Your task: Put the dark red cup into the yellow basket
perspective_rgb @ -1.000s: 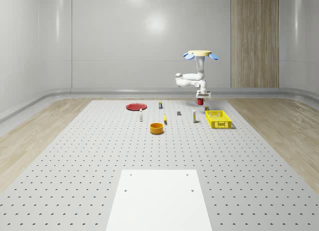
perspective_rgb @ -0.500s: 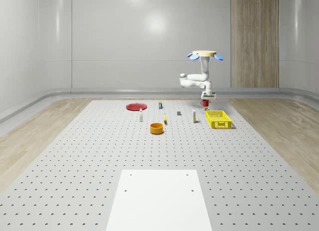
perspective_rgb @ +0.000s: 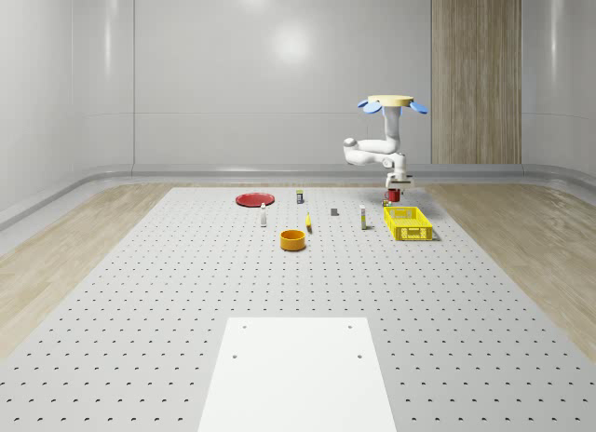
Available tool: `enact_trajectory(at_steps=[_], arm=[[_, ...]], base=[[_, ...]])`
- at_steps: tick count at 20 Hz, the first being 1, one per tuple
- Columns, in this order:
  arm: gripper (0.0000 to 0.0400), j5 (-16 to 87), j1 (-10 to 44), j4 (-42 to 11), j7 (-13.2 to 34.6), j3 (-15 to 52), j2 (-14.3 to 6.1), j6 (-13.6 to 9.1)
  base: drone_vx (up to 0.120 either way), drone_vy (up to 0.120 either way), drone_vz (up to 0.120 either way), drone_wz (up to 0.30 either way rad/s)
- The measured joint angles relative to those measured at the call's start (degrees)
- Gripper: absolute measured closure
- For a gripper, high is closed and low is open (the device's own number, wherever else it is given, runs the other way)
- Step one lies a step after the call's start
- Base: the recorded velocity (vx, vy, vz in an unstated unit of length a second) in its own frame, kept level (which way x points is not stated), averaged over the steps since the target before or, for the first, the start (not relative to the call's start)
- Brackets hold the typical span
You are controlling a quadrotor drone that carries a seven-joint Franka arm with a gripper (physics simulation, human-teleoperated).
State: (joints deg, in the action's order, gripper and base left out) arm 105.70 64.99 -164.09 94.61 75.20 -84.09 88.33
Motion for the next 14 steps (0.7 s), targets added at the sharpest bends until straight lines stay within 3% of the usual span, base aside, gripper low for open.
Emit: enact_trajectory(at_steps=[4, 10, 12, 14], arm=[[0.03, -0.14, 0.09, 0.02, 0.07, 0.06, -0.33, 0.31], [0.03, -0.34, 0.22, 0.04, 0.18, 0.13, -0.79, 0.74], [0.03, -0.4, 0.26, 0.05, 0.21, 0.16, -0.94, 0.88], [0.03, -0.46, 0.3, 0.06, 0.24, 0.18, -1.08, 1.01]], base=[[0.12, 0.1, 0.0, 0.0], [0.12, 0.0, 0.0, 0.0], [0.12, 0.0, -0.12, 0.0], [0.12, 0.0, 0.0, 0.0]])
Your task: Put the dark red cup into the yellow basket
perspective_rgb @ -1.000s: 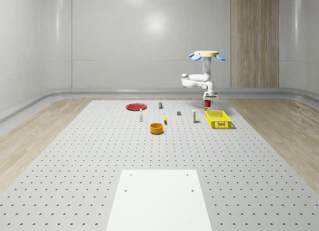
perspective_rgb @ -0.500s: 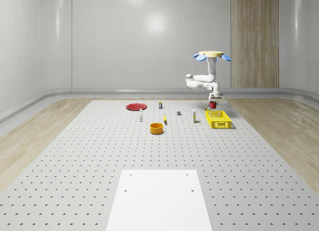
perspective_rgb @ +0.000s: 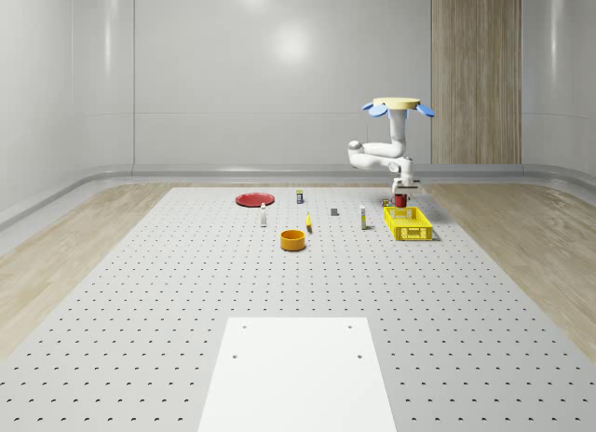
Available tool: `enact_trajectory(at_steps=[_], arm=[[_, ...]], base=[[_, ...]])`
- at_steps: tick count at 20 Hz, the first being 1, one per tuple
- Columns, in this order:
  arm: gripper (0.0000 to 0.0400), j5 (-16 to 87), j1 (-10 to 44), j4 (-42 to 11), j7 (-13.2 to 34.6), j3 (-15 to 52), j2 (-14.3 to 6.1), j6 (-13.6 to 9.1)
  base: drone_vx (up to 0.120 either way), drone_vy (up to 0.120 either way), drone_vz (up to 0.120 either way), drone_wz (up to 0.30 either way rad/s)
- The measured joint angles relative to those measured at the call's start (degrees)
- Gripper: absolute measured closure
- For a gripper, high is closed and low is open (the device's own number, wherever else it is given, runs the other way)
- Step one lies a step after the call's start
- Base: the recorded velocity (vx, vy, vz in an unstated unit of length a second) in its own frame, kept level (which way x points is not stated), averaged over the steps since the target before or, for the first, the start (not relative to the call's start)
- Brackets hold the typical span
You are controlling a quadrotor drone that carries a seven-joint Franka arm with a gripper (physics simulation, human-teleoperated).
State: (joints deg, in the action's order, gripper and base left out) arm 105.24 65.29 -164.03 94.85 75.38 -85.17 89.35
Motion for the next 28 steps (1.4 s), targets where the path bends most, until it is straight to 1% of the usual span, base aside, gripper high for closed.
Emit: enact_trajectory(at_steps=[9, 19, 22, 28], arm=[[0.03, -0.25, 0.16, 0.03, 0.13, 0.09, -0.6, 0.56], [0.03, -0.49, 0.32, 0.06, 0.25, 0.18, -1.17, 1.1], [0.03, 0.05, 0.43, 0.2, 0.27, -0.44, -1.38, 1.5], [0.03, 3.77, 1.04, 1.23, 0.24, -4.45, -1.76, 3.27]], base=[[0.12, 0.0, -0.12, 0.0], [0.12, 0.0, -0.004, 0.0], [0.0, 0.0, 0.0, 0.0], [0.0, 0.0, 0.0, 0.0]])
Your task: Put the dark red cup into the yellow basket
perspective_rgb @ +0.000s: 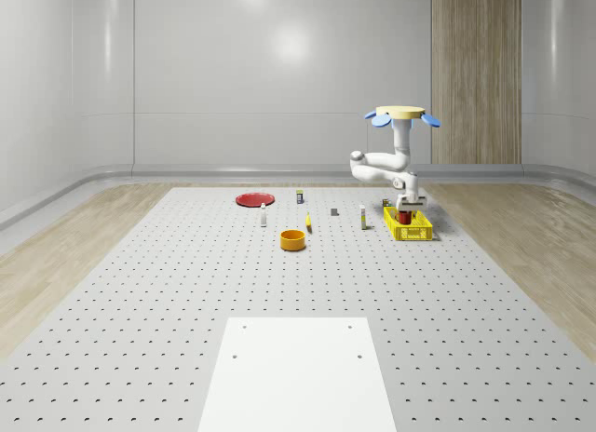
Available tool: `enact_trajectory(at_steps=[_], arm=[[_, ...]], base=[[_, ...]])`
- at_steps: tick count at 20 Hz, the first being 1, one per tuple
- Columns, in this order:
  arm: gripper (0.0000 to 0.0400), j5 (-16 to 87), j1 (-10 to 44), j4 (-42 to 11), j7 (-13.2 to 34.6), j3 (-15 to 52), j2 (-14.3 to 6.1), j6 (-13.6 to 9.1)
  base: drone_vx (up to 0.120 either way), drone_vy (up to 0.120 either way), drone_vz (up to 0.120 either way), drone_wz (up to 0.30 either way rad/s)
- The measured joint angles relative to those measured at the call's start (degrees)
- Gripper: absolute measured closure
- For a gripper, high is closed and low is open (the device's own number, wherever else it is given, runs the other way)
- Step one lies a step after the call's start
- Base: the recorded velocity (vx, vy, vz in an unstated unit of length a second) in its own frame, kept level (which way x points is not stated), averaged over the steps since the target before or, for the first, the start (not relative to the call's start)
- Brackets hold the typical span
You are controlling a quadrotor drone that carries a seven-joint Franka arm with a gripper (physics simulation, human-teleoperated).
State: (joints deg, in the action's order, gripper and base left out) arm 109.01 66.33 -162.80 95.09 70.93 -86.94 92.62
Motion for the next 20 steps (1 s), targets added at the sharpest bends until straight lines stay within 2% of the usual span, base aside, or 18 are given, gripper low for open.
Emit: enact_trajectory(at_steps=[5, 6, 7, 9, 11, 15, 20], arm=[[0.03, 2.87, 0.57, 0.99, -0.03, -3.06, -0.04, 1.25], [0.0276, 3.22, 0.64, 1.12, -0.03, -3.43, -0.02, 1.39], [0.0215, 3.51, 0.69, 1.22, -0.04, -3.73, 0.0, 1.5], [0.0131, 3.83, 0.74, 1.34, -0.06, -4.05, 0.06, 1.57], [0.0079, 3.39, 0.61, 1.15, -0.07, -3.56, 0.12, 1.3], [0.0029, 1.19, 0.11, 0.34, -0.07, -1.2, 0.2, 0.26], [0.0008, -0.88, -0.23, -0.3, -0.03, 1.0, 0.22, -0.59]], base=[[0.0, 0.0, 0.0, 0.0], [0.0, 0.0, 0.0, 0.0], [0.0, 0.0, 0.0, 0.0], [0.0, 0.0, 0.0, 0.0], [0.0, 0.0, 0.0, 0.0], [0.0, 0.0, 0.0, 0.0], [0.0, 0.0, 0.0, 0.0]])
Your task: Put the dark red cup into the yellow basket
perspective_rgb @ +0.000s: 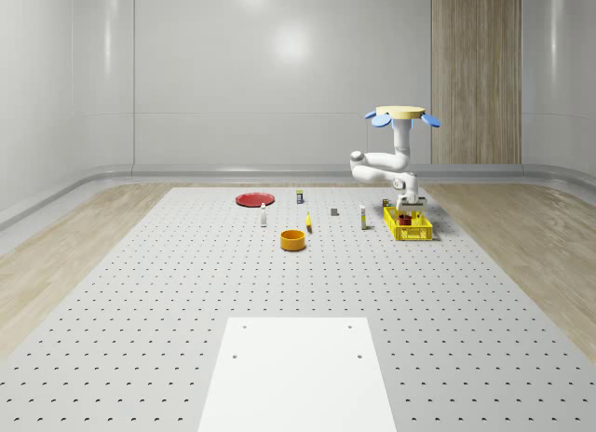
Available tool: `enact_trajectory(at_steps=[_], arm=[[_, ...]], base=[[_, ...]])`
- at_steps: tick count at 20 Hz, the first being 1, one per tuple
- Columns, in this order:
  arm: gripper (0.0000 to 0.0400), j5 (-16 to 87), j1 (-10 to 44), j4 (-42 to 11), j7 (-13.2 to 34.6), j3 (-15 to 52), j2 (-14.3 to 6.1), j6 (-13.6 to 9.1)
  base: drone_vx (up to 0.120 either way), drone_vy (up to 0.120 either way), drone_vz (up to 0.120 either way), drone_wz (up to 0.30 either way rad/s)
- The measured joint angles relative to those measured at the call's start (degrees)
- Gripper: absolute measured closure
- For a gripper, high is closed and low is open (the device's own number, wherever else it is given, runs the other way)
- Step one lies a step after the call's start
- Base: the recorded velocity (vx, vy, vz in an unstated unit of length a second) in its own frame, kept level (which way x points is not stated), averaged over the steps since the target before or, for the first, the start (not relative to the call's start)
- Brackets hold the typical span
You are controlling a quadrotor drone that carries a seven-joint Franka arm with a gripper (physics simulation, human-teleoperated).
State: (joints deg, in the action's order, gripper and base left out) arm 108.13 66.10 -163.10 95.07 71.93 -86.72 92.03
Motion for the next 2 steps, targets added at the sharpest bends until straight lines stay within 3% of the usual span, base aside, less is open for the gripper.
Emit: enact_trajectory(at_steps=[2], arm=[[0.0006, -0.31, -0.04, -0.08, 0.01, 0.32, -0.01, -0.1]], base=[[0.0, 0.0, 0.0, 0.0]])
